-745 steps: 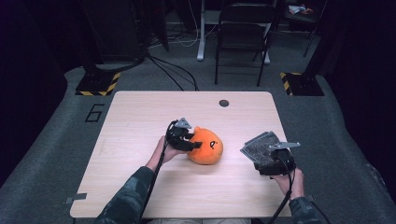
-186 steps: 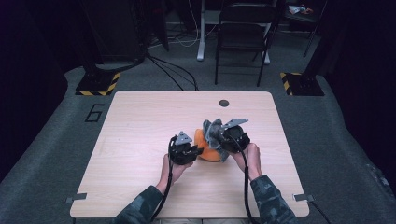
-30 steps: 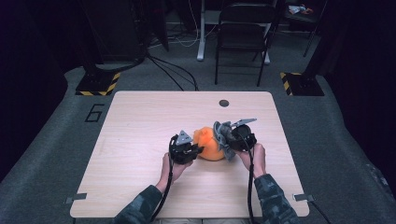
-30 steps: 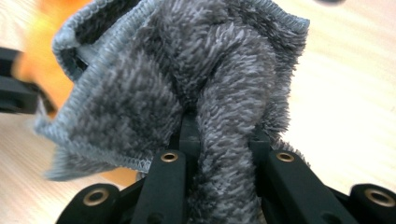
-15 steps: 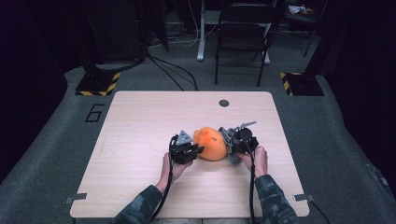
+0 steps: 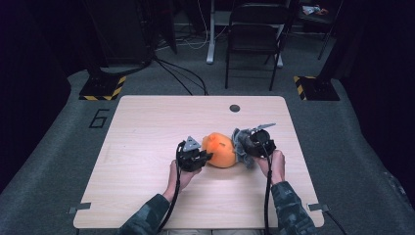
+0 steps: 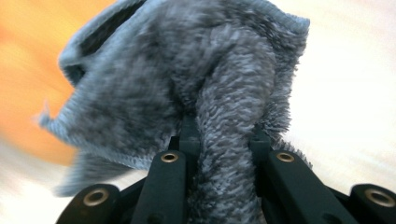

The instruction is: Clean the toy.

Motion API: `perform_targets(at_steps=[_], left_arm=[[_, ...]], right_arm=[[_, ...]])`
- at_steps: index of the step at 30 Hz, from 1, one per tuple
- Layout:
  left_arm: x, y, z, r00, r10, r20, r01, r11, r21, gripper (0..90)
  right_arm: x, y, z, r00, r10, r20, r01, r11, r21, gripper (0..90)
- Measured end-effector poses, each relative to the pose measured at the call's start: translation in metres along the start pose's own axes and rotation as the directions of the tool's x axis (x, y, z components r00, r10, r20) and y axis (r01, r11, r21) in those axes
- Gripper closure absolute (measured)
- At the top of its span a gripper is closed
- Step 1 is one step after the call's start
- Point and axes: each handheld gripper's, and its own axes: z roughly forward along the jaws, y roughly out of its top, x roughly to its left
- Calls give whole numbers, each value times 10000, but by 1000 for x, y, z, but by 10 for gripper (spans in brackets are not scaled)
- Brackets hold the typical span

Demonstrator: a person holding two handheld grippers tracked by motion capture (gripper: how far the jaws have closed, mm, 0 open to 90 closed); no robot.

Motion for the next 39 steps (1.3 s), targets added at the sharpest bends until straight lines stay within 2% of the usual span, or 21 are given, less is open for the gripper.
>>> perform_targets(at_steps=[2, 4, 6, 8, 9, 11, 15, 18, 20, 21, 23, 24, 27, 30, 34, 36, 39], left_arm=[[0, 0, 0, 10000, 3, -5, -3, 10000, 4, 762], [0, 0, 0, 10000, -37, -6, 37, 10000, -24, 758], [1, 0, 0, 10000, -60, -12, 60, 10000, -26, 750], [1, 0, -1, 10000, 19, -6, -19, 10000, 1, 733], [0, 0, -1, 10000, 44, -38, -44, 10000, 10, 720], [0, 1, -1, 9997, 178, -140, -177, 9998, 47, 651], [-4, 3, -3, 9968, 624, -509, -619, 9980, 118, 486], [-8, 2, 1, 9938, 939, -588, -920, 9952, 340, 409], [-9, 1, 4, 9924, 1105, -538, -1083, 9932, 419, 394], [-9, 0, 5, 9922, 1168, -429, -1149, 9923, 459, 396], [-10, -3, 8, 9907, 1278, -477, -1260, 9913, 391, 444], [-10, -3, 8, 9892, 1393, -451, -1376, 9897, 396, 492], [-9, -6, 8, 9902, 1287, -541, -1273, 9915, 276, 651], [-9, -5, 7, 9898, 1284, -625, -1268, 9915, 285, 741], [-10, -1, 3, 9937, 941, -604, -932, 9955, 181, 784], [-11, 2, 0, 9965, 665, -512, -656, 9977, 190, 787], [-11, 7, -6, 9977, 530, -413, -525, 9985, 128, 788]], right_arm=[[9, 7, -13, 9994, -171, -307, 156, 9987, -491, 754], [20, 12, -20, 9978, -429, -496, 394, 9968, -690, 754], [30, 14, -19, 9940, -828, -708, 791, 9954, -536, 754], [38, 13, -10, 9928, -1010, -646, 998, 9948, -228, 755], [40, 12, -5, 9921, -1131, -537, 1125, 9935, -145, 755], [38, 9, 2, 9935, -1010, -519, 1008, 9949, -57, 756], [32, 8, 3, 9951, -852, -493, 846, 9963, -144, 755], [30, 7, 4, 9963, -733, -442, 728, 9973, -132, 755], [29, 6, 5, 9965, -732, -404, 729, 9973, -102, 755], [29, 6, 5, 9965, -726, -415, 721, 9973, -134, 755], [29, 6, 6, 9965, -720, -424, 715, 9974, -123, 755], [29, 5, 6, 9969, -657, -425, 650, 9977, -178, 755], [29, 5, 7, 9969, -666, -411, 658, 9976, -214, 755], [29, 6, 6, 9961, -789, -397, 778, 9965, -302, 755], [31, 8, 0, 9966, -747, -361, 733, 9966, -385, 755], [30, 10, -5, 9964, -782, -336, 760, 9951, -628, 755], [33, 15, -17, 9957, -835, -413, 791, 9919, -991, 755]])
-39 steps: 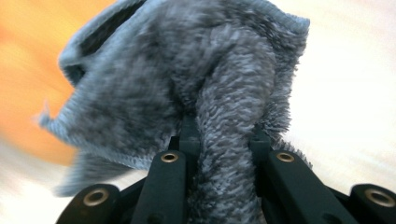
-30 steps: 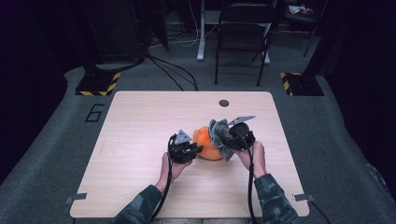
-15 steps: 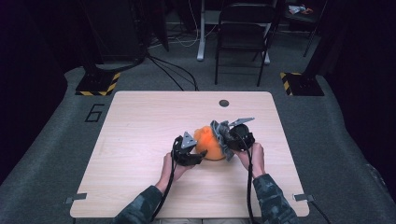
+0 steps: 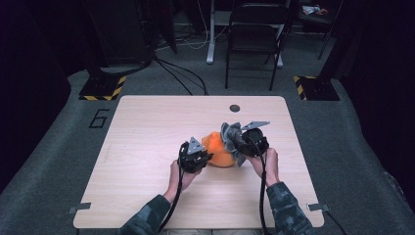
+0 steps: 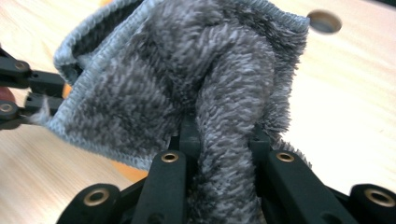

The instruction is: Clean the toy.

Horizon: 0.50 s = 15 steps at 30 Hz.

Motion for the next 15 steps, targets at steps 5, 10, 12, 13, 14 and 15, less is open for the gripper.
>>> perform_targets(at_steps=[5, 10, 12, 13, 14, 15], left_arm=[[-4, 1, 0, 9998, -127, 175, 128, 9999, -42, 787], [-8, 1, 1, 9996, 6, 270, -8, 10000, 76, 786], [-7, -1, 2, 9997, -43, 249, 42, 10000, 60, 786], [-6, -1, 2, 9996, -69, 267, 68, 10000, 51, 786], [-6, -1, 2, 9996, -80, 260, 79, 10000, 39, 786], [-5, -1, 2, 9996, -84, 251, 83, 10000, 35, 785]], right_arm=[[16, 10, -16, 9985, -397, -366, 372, 9971, -668, 755], [38, 11, -3, 9955, -870, -386, 856, 9957, -365, 752], [39, 9, 2, 9947, -1005, -208, 999, 9946, -267, 753], [37, 9, 4, 9950, -980, -216, 974, 9949, -253, 753], [35, 9, 4, 9955, -922, -208, 919, 9956, -183, 753], [33, 8, 4, 9961, -864, -181, 861, 9961, -174, 753]])
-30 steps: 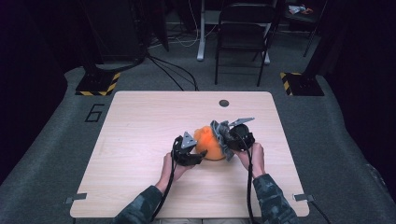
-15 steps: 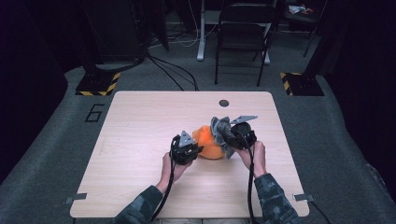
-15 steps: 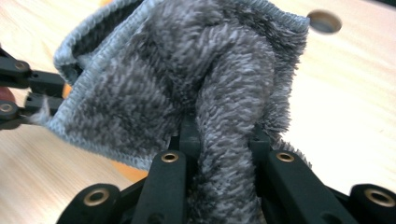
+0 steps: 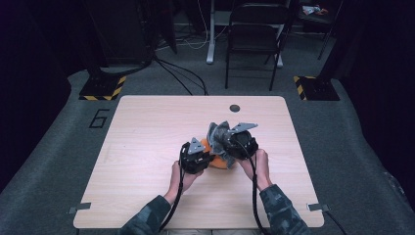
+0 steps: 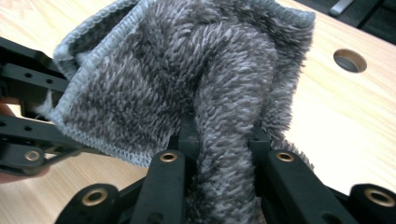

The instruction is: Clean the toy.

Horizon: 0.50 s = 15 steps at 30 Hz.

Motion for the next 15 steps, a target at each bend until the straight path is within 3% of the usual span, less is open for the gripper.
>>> perform_targets(at_steps=[15], left_arm=[[7, -3, 2, 9999, -144, 43, 144, 9999, 49, 782]], right_arm=[[-31, -22, 12, 9969, 654, 442, -697, 9920, 1052, 754]])
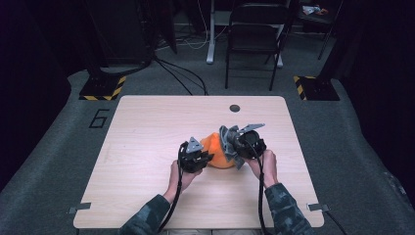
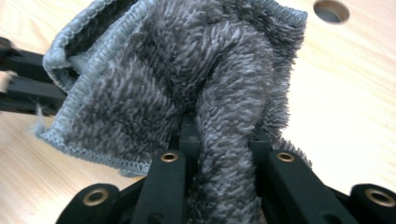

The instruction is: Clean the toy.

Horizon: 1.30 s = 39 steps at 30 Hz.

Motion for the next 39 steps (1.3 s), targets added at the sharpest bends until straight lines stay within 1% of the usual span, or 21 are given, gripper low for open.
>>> perform_targets(at_steps=[1, 3, 4, 9, 10, 11, 13, 16, 17, 18, 21, 24, 25, 26, 27, 28, 31, 34, 36, 37, 39], left_arm=[[1, 0, 0, 10000, 65, -11, -65, 10000, 9, 782], [1, 0, 0, 10000, -10, 22, 9, 10000, 18, 782], [1, 0, 0, 10000, 49, 3, -49, 10000, 19, 781], [2, -1, 0, 10000, 2, 0, -2, 10000, -22, 780], [2, -1, 0, 10000, -19, 4, 19, 10000, -28, 780], [2, -1, 0, 10000, -26, 30, 26, 10000, -17, 779], [3, -1, 0, 10000, 35, -1, -35, 10000, -17, 778], [3, -1, 0, 10000, 0, 27, 0, 10000, -18, 778], [3, -1, 0, 10000, -5, 35, 6, 10000, -25, 777], [3, -1, 0, 10000, -62, 43, 62, 10000, -35, 777], [3, -1, 0, 9999, -94, 47, 94, 9999, -37, 776], [4, -1, -1, 9999, -122, 27, 122, 9999, -54, 776], [4, -1, -1, 9999, -134, -16, 134, 9999, -70, 776], [5, -1, -1, 9999, -166, 9, 166, 9998, -67, 775], [5, -2, -1, 9998, -193, -14, 193, 9998, -81, 775], [6, -2, -1, 9998, -223, -9, 223, 9997, -68, 775], [6, -2, -1, 9998, -194, -36, 194, 9998, -80, 774], [6, -2, -1, 9998, -189, -59, 189, 9998, -87, 773], [6, -2, -1, 9997, -234, -59, 234, 9997, -109, 772], [6, -2, -1, 9997, -227, -64, 226, 9997, -106, 770], [6, -2, -1, 9997, -218, -82, 217, 9997, -127, 767]], right_arm=[[-2, -2, 2, 10000, 50, 78, -51, 9999, 123, 754], [-7, -6, 6, 9998, 185, 126, -189, 9994, 303, 754], [-9, -8, 8, 9996, 220, 169, -227, 9988, 427, 754], [-20, -19, 22, 9983, 504, 293, -530, 9942, 934, 755], [-22, -21, 24, 9979, 531, 357, -564, 9936, 984, 755], [-22, -22, 27, 9975, 640, 299, -670, 9913, 1134, 754], [-24, -26, 33, 9970, 656, 400, -704, 9885, 1335, 754], [-27, -31, 40, 9966, 723, 390, -778, 9834, 1637, 754], [-27, -32, 42, 9957, 826, 422, -888, 9808, 1736, 754], [-29, -32, 43, 9965, 729, 412, -791, 9810, 1774, 753], [-30, -34, 45, 9960, 821, 366, -876, 9782, 1881, 753], [-30, -31, 41, 9954, 841, 458, -911, 9792, 1812, 753], [-31, -30, 39, 9958, 775, 477, -843, 9833, 1612, 753], [-31, -29, 35, 9963, 673, 534, -751, 9844, 1591, 754], [-32, -27, 32, 9959, 773, 467, -836, 9849, 1517, 754], [-33, -25, 28, 9954, 812, 504, -872, 9873, 1326, 754], [-33, -16, 11, 9959, 822, 377, -847, 9939, 706, 754], [-27, -6, -9, 9971, 727, 209, -727, 9974, 19, 754], [-22, 0, -19, 9984, 567, -47, -569, 9979, -322, 754], [-18, 2, -22, 9987, 495, -93, -499, 9978, -431, 754], [-10, 4, -23, 9986, 376, -372, -388, 9987, -316, 754]])
